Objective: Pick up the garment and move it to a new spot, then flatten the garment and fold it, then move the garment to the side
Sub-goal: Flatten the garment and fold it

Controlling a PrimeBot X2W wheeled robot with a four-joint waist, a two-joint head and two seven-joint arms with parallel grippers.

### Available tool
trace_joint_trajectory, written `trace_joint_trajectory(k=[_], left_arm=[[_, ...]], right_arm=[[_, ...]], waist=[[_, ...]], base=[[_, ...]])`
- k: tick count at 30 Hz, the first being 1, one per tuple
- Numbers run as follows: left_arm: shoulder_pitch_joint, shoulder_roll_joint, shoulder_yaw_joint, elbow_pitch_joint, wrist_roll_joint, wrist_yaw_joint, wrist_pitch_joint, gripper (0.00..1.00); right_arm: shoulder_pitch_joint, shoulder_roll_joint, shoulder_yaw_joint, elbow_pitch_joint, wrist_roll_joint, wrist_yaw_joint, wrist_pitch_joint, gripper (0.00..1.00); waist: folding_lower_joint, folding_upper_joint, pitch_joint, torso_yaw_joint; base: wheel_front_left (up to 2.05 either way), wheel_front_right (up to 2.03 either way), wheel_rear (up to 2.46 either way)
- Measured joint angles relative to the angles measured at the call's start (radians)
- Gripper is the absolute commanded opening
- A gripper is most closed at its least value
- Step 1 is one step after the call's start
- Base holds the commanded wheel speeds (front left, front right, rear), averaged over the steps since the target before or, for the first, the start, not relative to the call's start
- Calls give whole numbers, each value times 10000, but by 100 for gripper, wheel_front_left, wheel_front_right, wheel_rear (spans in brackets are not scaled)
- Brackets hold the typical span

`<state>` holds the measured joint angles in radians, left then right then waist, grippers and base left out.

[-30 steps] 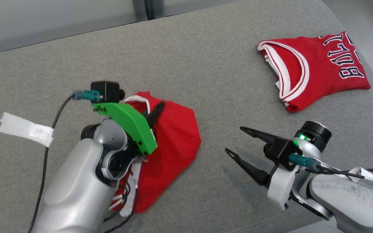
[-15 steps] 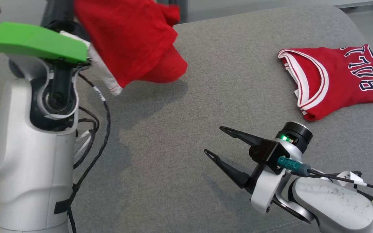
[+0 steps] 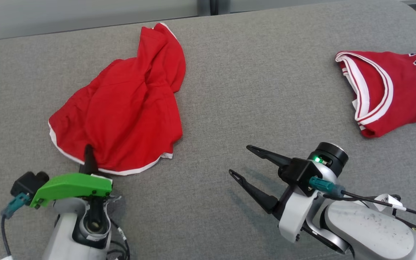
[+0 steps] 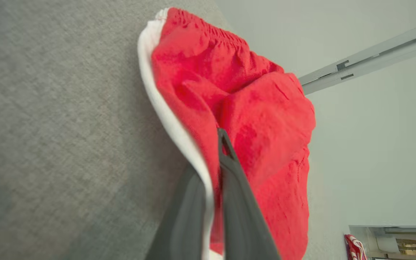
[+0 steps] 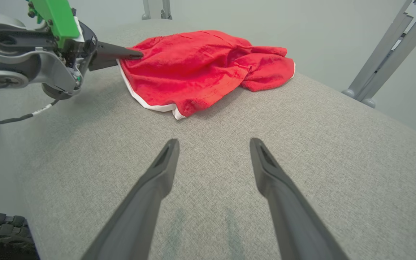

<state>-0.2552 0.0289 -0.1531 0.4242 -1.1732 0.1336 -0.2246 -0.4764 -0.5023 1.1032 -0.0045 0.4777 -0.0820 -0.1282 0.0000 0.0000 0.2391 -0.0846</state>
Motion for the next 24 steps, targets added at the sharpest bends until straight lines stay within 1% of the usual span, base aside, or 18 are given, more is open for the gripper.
trace_joint_trajectory(k=[2, 4, 8, 9, 11, 12, 13, 16, 18, 19, 20, 22, 23, 24], left_arm=[[-268, -6, -443, -215, -117, 0, -67, 0], [-586, 0, -798, -407, -159, 0, -67, 0], [-1037, 6, -1352, -619, -173, 0, -153, 0], [-1093, 4, -1507, -627, -169, 0, -155, 9], [-1151, 4, -1848, -660, -48, 0, -153, 49], [-1160, 6, -2002, -675, -6, 0, -155, 80], [-1172, 6, -2150, -671, 65, 0, -155, 100], [-1271, 13, -2656, -727, 169, 0, -188, 100], [-1327, 4, -2798, -752, 199, 0, -228, 100], [-1352, 10, -2832, -763, 232, 0, -232, 100], [-1359, 10, -2869, -771, 247, 0, -238, 100], [-1359, 12, -2974, -765, 245, 0, -238, 100], [-1359, 10, -3014, -765, 245, 0, -238, 100], [-1359, 13, -3053, -767, 234, 0, -240, 100]], right_arm=[[-22, 88, 52, 151, -6, 12, 6, 100], [-123, 244, 249, 410, -75, 161, 104, 100], [-394, 825, 221, 1101, -15, 213, 146, 100], [-490, 953, 180, 1285, 12, 215, 148, 100], [-616, 1152, 125, 1647, 142, 255, 211, 100], [-622, 1269, 86, 1820, 257, 280, 238, 100], [-631, 1369, 98, 2006, 268, 295, 247, 100], [-629, 1708, 38, 2646, 642, 336, 247, 100], [-636, 1839, 12, 2957, 685, 382, 244, 97], [-645, 1900, 0, 3106, 692, 401, 244, 95], [-659, 1952, -13, 3254, 694, 424, 236, 90], [-709, 2075, -73, 3532, 696, 424, 232, 84], [-739, 2144, -105, 3662, 709, 424, 230, 79], [-775, 2207, -138, 3785, 740, 424, 224, 79]], waist=[[0, 0, 63, 119], [0, 0, 128, 236], [0, 0, 274, 469], [0, 0, 305, 533], [0, 0, 366, 670], [0, 0, 398, 740], [0, 0, 430, 814], [0, 0, 541, 1131], [0, 0, 587, 1303], [0, 0, 606, 1389], [0, 0, 624, 1478], [0, 0, 653, 1651], [0, 0, 665, 1737], [0, 0, 675, 1822]], base=[[0, 0, 0], [0, 0, 0], [0, 0, 0], [0, 0, 0], [0, 0, 0], [0, 0, 0], [0, 0, 0], [0, 0, 0], [0, 0, 0], [0, 0, 0], [0, 0, 0], [0, 0, 0], [0, 0, 0], [0, 0, 0]])
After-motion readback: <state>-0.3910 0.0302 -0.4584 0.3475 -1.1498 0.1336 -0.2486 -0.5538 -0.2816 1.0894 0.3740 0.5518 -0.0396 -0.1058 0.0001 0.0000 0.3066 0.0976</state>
